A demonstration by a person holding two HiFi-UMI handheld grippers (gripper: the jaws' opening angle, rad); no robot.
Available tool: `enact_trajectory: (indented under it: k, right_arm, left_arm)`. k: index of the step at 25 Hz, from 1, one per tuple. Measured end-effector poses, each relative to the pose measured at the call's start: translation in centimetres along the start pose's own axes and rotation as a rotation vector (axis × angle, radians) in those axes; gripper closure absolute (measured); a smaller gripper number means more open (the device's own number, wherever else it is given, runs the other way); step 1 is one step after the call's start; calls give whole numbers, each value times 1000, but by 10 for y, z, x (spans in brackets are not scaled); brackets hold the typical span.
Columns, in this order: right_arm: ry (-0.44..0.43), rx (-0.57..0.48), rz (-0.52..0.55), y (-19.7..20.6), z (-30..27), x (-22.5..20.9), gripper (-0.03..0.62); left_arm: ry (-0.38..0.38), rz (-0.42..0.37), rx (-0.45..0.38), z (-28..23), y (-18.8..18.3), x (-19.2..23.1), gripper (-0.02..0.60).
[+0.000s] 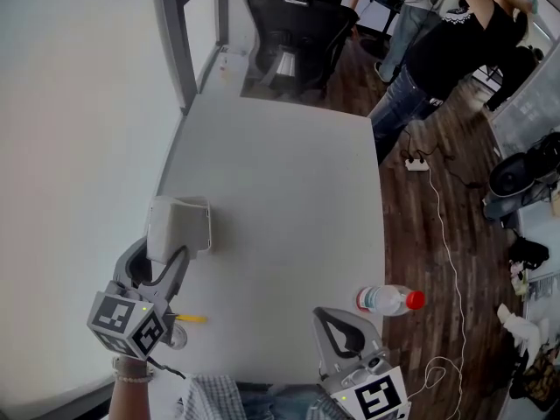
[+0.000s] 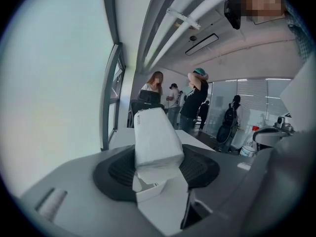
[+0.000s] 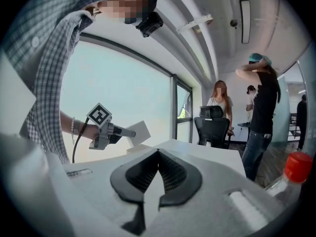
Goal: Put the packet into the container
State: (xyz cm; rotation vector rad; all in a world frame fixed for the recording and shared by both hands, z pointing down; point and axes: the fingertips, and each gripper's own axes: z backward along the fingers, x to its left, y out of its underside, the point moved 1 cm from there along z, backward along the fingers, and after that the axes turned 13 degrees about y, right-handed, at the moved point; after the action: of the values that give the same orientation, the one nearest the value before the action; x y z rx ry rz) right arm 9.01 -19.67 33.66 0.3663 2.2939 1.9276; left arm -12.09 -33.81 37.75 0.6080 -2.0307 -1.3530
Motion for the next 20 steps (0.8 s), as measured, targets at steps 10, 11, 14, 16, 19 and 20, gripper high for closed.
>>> enact_trajectory:
  k: [10,11,14,16,19,20]
  right_arm:
    - [0,18,0,7,-1,-3,595]
    - [1,20,-1,8,-1,-3,595]
    - [2,27,-2,10,-1,-4,595]
    - [3,31,-3,11,-1,-5,595]
    - [6,37,-3,13,0,-7,595]
    - [7,39,-3,14,1,-7,595]
  left_arm:
    - [-56,14,82,-24,23,35,322]
    - [-59,18,89,-27,26,37,322]
    - [-68,24,127,-37,36,44,322]
    - [-74,27,161,-41,45,44,322]
    - [-82,36,213,-45,58,46,322]
    - [-84,36,233,-46,62,47,322]
